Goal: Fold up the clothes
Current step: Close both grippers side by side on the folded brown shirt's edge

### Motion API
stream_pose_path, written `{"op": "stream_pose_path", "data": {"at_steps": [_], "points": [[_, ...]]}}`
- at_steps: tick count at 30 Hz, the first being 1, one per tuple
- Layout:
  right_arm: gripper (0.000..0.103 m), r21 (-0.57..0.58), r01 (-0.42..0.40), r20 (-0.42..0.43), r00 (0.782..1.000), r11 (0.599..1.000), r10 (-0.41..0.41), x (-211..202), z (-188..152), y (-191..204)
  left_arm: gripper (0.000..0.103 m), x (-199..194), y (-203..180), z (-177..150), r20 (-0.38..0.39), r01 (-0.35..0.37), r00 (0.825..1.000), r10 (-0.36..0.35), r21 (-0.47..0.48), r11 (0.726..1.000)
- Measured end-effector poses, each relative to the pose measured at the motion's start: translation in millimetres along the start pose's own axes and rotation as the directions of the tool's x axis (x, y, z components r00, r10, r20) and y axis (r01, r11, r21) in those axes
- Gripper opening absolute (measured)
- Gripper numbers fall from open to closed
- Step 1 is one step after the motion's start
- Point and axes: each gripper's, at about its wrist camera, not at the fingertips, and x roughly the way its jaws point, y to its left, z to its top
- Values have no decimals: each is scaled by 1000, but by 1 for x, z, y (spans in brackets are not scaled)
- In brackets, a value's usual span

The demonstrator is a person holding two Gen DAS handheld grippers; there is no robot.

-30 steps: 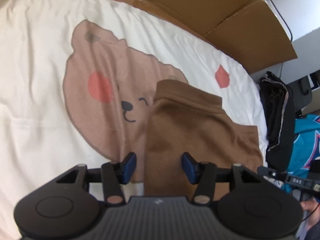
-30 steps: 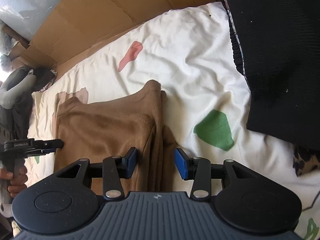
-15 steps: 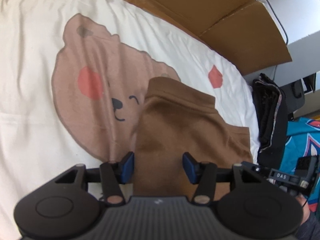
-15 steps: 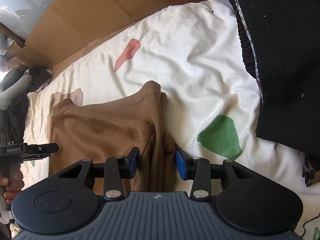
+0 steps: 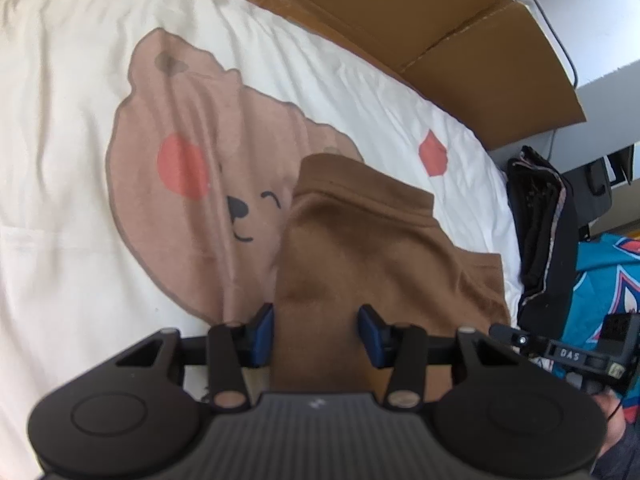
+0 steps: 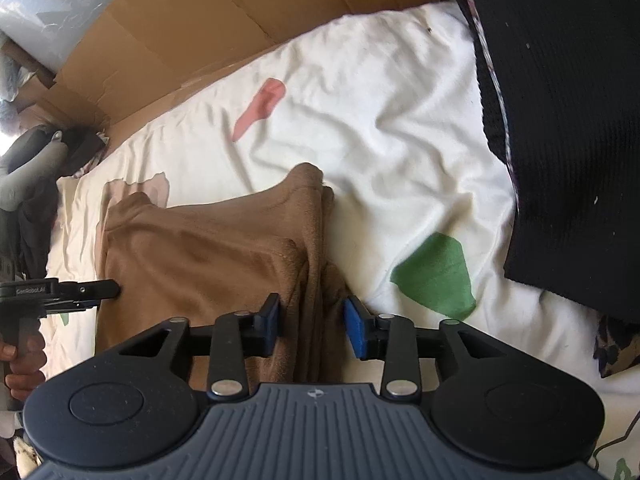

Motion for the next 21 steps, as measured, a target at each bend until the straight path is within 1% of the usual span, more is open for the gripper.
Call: {"op": "stream_pose_path", "data": {"at_steps": [2, 7, 9, 12, 13, 15, 16, 18, 21], "points": [[47, 13, -5, -9, 1000, 1000, 5, 4, 0, -3, 50, 0, 0, -2, -2, 3, 1000, -3, -1, 1000], [47, 32, -32, -9, 999, 999, 32, 12, 1, -3, 52, 3, -2, -2, -2, 11, 1000, -11, 0, 1000], [41, 33, -30, -8, 1000, 999, 30, 13, 2, -1, 52, 4, -3, 0, -5, 15, 1000, -15, -3, 1000], [37, 10, -14, -9, 1000, 1000, 14, 11, 3, 5, 51, 4, -2, 0, 0, 15, 1000, -15, -7, 1000], [37, -2, -8, -9, 1000, 1000, 8, 11, 3, 6, 49, 4, -2, 0, 2, 14, 1000, -14, -8, 1000], [37, -13, 3, -6, 1000, 1000, -3, 10, 2, 9, 42, 4, -2, 0, 7, 12, 1000, -11, -10, 1000], [36, -15, 6, -5, 1000, 1000, -6, 10, 2, 9, 41, 3, -1, 0, 10, 9, 1000, -9, -13, 1000], [36, -17, 10, -3, 1000, 1000, -10, 9, 2, 10, 32, 2, -1, 0, 16, 10, 1000, -10, -16, 1000], [34, -22, 10, -1, 1000, 1000, -10, 8, 2, 11, 28, 2, -2, 1, 21, 11, 1000, -11, -16, 1000]]}}
